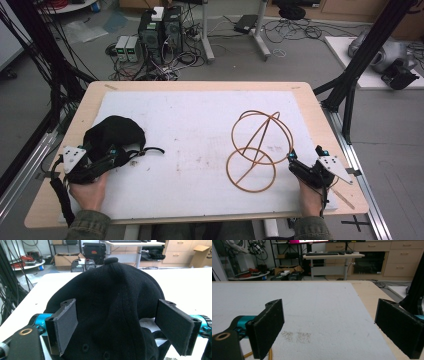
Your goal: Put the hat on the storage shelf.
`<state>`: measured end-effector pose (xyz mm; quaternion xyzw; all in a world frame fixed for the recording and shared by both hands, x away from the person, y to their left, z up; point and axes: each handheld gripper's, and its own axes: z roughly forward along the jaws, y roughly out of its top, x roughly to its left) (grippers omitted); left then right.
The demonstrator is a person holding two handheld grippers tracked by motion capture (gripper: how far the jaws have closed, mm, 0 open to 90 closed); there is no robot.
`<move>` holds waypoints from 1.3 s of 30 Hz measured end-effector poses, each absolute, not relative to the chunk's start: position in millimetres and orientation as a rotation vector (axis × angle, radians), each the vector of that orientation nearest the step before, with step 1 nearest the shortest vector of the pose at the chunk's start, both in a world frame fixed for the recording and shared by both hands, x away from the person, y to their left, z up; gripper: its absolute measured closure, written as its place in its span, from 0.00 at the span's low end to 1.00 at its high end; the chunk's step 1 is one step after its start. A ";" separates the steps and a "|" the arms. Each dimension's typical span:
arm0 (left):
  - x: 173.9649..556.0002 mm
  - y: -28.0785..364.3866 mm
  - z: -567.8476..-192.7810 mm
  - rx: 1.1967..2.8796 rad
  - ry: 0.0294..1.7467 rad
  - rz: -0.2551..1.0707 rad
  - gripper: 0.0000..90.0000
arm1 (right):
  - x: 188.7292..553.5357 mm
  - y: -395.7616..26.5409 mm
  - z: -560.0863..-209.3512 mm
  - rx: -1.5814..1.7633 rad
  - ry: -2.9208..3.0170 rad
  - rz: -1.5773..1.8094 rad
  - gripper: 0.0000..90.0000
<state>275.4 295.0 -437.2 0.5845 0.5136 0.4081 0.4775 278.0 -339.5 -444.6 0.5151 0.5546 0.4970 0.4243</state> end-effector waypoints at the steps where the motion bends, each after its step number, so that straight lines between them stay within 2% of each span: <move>1: 275.4 295.0 -437.2 1.428 1.254 0.997 0.21 | 277.9 -339.2 -444.8 1.290 1.388 1.245 0.09; 10: 286.7 293.9 -438.5 1.498 1.250 0.987 0.22 | 277.6 -341.1 -446.4 1.294 1.395 1.243 0.09; 27: 287.8 297.0 -437.6 1.494 1.268 0.978 0.25 | 276.5 -342.5 -446.9 1.297 1.400 1.243 0.09; 35: 285.3 296.6 -436.2 1.478 1.244 0.963 0.35 | 275.9 -343.7 -446.4 1.294 1.390 1.245 0.09; 39: 282.7 297.9 -435.0 1.477 1.229 0.968 0.49 | 275.4 -343.8 -446.1 1.294 1.384 1.247 0.09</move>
